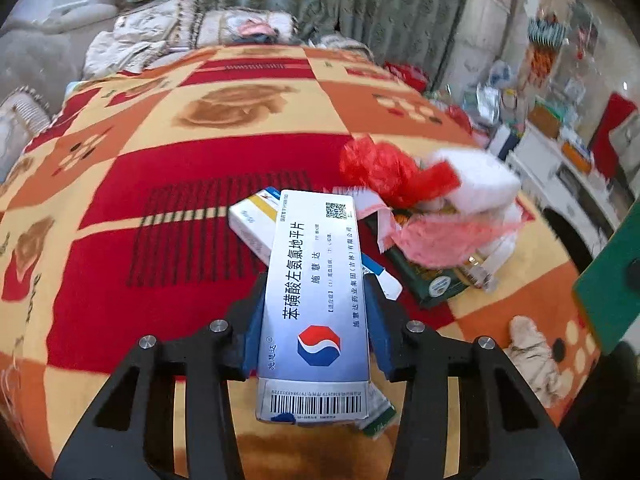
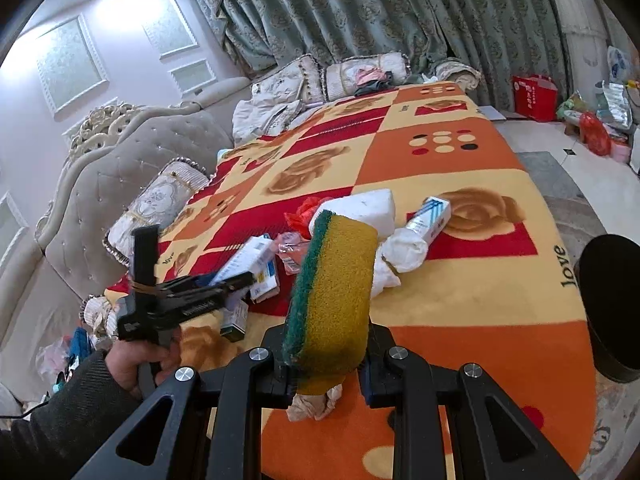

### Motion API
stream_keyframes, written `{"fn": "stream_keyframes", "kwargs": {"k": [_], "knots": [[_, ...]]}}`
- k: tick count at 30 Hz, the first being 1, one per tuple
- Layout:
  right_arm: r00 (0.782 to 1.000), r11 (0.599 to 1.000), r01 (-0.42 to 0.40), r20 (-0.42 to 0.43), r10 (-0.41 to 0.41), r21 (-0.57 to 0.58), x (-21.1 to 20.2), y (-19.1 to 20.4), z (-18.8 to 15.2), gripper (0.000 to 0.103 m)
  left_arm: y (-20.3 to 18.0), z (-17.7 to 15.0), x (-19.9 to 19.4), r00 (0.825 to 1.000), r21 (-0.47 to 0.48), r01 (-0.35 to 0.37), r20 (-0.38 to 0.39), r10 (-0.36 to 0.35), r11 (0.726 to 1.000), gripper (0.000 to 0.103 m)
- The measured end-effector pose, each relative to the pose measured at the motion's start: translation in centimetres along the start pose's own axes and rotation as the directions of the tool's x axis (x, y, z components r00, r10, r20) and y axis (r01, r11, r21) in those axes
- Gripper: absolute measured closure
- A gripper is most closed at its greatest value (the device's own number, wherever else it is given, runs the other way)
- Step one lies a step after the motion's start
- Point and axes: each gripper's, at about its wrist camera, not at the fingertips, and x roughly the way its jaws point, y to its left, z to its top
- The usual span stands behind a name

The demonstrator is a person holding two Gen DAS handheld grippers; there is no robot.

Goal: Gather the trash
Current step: 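Grasp the white medicine box with the left tool while the right tool holds the sponge, then carry the medicine box and sponge with both tools over the black bin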

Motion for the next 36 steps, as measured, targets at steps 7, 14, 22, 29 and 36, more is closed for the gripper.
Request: {"fn": "stream_keyframes", "kwargs": {"k": [7,14,22,29,36], "knots": [[0.998,0.998,0.056,-0.023,-0.056,0.006,-0.4,-1.3,-2.2,0.081,-0.6,-2.7,-5.1,0.998,-0.067,-0.014,0.058,0.018,0.998,0.060],[0.994,0.996,0.080,-0.073,-0.077,0.049,0.3,-2.9,-4.0,0.081,-5.7,-6.2,-7.0,0.998,-0.061,0.051,0.046,-0.049,0.997,0.060],[0.994,0.996,0.072,-0.081,-0.067,0.059,0.3,-3.0,-4.7,0.081,-9.1,-7.6,-6.8,1.000,-0.007,0.010,0.025,-0.010,1.000,0.060],[0.995,0.996,0.081,-0.064,-0.078,0.042,0.0,-2.5,-4.7,0.081,-8.9,-7.6,-7.0,0.999,-0.035,-0.028,0.029,0.029,0.999,0.060],[0.994,0.995,0.095,-0.055,-0.093,0.037,-0.1,-2.2,-4.6,0.081,-8.8,-7.7,-7.4,0.999,-0.029,-0.029,0.034,0.030,0.999,0.060]]}}
